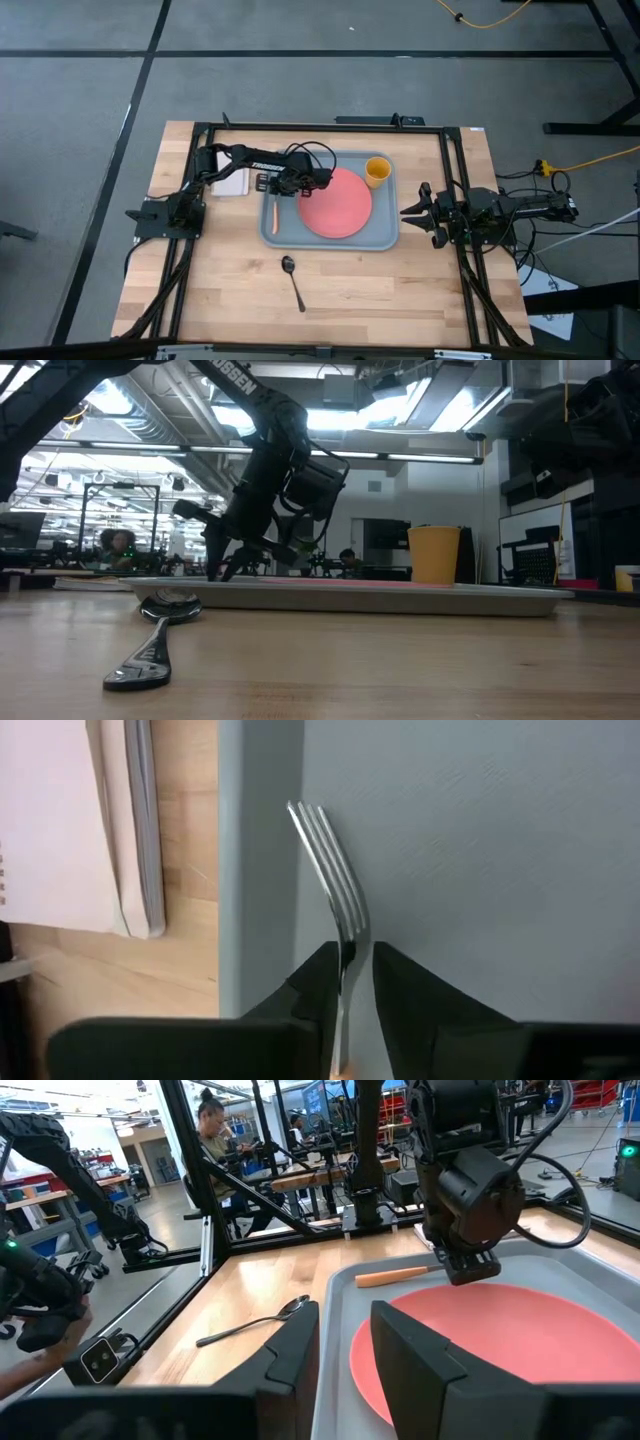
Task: Pick and place plate/cup/fork/spoon on tray
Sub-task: Put the fork on the serving tray
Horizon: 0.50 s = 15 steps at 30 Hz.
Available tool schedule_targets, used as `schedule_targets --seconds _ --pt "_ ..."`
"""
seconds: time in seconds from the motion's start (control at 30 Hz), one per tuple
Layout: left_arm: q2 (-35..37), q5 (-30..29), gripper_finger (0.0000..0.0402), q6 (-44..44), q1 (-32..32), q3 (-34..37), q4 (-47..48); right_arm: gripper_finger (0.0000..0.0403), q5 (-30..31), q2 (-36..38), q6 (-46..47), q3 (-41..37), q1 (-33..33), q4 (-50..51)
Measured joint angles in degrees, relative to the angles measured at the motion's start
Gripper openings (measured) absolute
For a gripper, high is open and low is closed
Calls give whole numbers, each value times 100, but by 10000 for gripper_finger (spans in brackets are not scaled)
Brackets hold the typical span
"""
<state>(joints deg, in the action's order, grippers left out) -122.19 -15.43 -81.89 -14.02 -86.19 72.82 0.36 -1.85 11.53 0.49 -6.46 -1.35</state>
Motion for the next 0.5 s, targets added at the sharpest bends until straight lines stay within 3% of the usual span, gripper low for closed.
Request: schedule_targets --seconds 0.27,0.5 --pt "2 2 10 0 15 0 48 99 0 0 0 0 1 1" --pt "11 -12 3 -49 20 0 418 99 0 -1 0 0 1 0"
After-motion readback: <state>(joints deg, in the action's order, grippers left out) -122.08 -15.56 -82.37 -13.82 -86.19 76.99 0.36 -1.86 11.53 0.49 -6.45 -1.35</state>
